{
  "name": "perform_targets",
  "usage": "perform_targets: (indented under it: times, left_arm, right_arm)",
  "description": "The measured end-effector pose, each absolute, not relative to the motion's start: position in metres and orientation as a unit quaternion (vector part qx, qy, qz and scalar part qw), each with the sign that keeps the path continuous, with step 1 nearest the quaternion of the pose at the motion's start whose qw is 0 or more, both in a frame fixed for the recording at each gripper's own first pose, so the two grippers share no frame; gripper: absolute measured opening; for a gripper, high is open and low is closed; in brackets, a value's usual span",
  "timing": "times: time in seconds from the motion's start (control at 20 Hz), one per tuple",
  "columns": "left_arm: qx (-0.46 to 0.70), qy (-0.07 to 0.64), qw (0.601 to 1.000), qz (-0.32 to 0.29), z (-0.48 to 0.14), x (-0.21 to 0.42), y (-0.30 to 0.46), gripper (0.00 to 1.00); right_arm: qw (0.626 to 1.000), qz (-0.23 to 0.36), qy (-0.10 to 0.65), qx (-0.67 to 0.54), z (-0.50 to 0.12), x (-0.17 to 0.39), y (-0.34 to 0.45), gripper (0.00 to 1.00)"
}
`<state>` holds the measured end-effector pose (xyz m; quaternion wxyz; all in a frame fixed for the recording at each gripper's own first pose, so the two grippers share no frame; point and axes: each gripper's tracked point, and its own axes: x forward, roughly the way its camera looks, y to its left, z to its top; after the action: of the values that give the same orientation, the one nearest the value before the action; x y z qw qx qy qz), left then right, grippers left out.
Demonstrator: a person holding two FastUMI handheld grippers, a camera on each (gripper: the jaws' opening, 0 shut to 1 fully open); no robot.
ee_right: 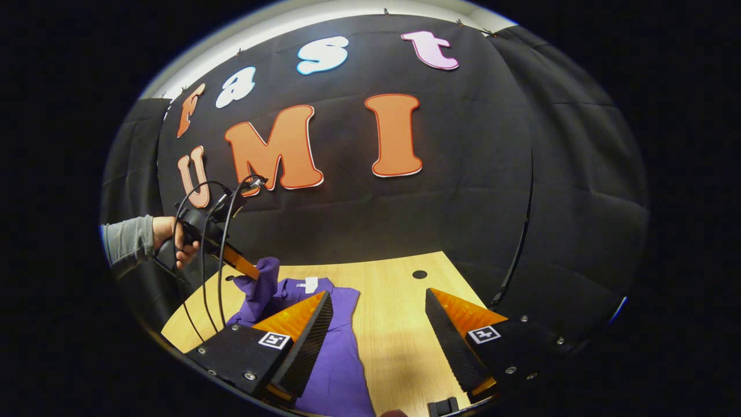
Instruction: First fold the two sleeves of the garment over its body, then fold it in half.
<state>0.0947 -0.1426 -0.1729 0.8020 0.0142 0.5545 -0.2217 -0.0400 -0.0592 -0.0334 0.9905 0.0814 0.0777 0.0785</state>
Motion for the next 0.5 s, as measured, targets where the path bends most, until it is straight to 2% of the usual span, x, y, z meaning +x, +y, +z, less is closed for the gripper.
perform_targets:
  times: [0.2,0.25,0.45,0.5]
  left_arm:
    - [0.026,0.550,0.800,-0.236,-0.203,0.104,-0.186,0.08]
    - [0.017,0.543,0.803,-0.244,-0.203,0.104,-0.197,0.15]
    - [-0.023,0.488,0.825,-0.283,-0.179,0.104,-0.229,0.19]
    - [-0.026,0.478,0.830,-0.288,-0.173,0.102,-0.229,0.26]
  right_arm:
    - [0.989,0.069,0.088,0.097,-0.043,-0.043,-0.069,0.95]
    - [0.989,0.067,0.091,0.098,-0.046,-0.043,-0.070,0.95]
    - [0.988,0.066,0.100,0.094,-0.049,-0.042,-0.074,0.95]
    - [0.988,0.067,0.100,0.092,-0.048,-0.041,-0.073,0.95]
